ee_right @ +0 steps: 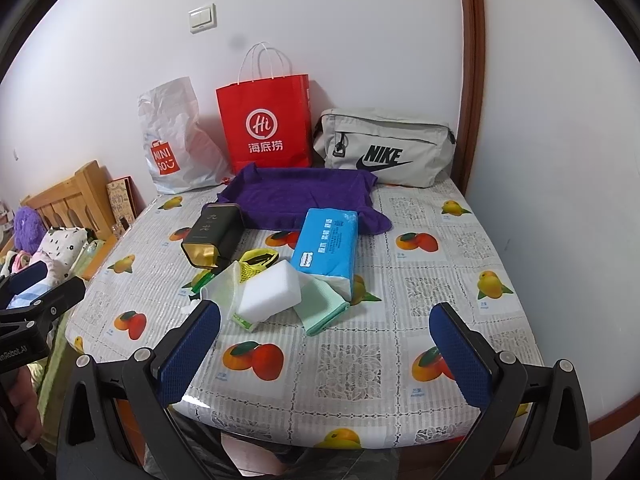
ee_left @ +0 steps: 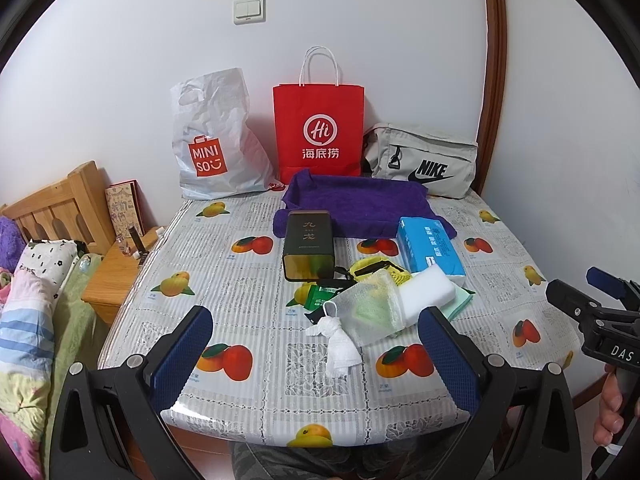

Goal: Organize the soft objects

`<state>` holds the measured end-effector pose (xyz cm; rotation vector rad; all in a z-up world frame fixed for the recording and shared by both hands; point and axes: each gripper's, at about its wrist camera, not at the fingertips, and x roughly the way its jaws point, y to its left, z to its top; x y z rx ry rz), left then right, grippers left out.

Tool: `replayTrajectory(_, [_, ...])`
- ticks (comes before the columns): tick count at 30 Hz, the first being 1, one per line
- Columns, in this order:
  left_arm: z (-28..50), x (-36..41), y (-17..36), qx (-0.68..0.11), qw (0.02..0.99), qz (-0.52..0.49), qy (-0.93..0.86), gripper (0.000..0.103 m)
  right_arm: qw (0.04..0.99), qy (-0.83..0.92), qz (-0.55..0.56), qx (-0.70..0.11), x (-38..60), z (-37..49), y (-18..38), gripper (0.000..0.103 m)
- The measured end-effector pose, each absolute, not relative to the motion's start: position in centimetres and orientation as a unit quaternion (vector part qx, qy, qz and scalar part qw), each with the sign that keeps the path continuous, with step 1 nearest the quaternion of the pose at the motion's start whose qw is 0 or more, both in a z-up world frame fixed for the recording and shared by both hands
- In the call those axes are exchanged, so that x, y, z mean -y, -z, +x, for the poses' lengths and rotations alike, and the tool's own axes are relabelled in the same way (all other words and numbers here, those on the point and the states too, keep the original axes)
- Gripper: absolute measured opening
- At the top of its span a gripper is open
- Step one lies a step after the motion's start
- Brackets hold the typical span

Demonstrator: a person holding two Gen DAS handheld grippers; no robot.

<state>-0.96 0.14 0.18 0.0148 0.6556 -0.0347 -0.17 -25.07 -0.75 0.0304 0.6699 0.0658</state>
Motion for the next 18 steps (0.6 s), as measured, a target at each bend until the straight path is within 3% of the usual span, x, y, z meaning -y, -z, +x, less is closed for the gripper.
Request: replayTrajectory(18, [1.6,-1.5,2.7,-0.332,0.943,-0.005,0.007,0.103,0.944,-0.065,0.027,-0.323,25.8,1.9,3.6,0.103])
